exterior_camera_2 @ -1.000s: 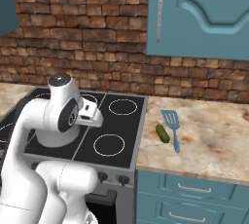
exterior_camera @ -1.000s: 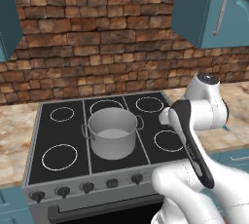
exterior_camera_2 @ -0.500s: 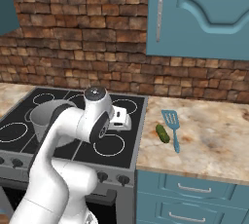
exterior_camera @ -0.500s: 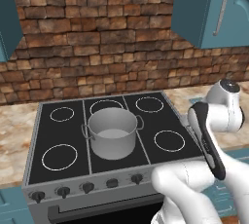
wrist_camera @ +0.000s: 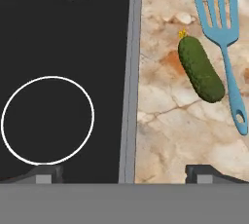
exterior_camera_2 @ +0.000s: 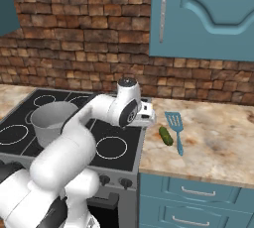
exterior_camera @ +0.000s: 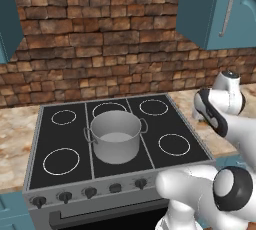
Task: Put the cucumber and mushroom in the pot. Retrieve the spatula and lightly stir the vegetables in the pot.
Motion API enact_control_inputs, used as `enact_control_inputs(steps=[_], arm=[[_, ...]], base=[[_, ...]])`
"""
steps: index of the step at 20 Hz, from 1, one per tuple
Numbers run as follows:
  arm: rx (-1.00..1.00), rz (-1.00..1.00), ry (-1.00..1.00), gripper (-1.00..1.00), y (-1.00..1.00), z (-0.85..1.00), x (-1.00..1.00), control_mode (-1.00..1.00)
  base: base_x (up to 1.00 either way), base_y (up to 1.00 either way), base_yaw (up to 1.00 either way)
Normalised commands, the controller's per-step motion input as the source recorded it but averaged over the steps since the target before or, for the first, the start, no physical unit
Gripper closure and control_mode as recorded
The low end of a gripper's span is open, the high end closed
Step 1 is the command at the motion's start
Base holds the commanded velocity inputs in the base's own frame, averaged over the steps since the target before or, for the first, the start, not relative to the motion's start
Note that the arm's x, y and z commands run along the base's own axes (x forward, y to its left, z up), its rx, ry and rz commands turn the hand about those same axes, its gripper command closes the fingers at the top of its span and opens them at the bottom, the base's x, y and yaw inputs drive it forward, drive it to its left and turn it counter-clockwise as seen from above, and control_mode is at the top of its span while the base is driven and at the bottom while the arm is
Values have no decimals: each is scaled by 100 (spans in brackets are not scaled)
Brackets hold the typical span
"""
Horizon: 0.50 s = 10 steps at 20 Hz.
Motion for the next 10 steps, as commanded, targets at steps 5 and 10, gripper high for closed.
enact_control_inputs(steps=[5, 10], arm=[[-4, 11, 11, -100, -48, -32, 46, -100], [-8, 20, 7, -100, -43, -42, 42, -100]], base=[[0, 0, 0], [0, 0, 0]])
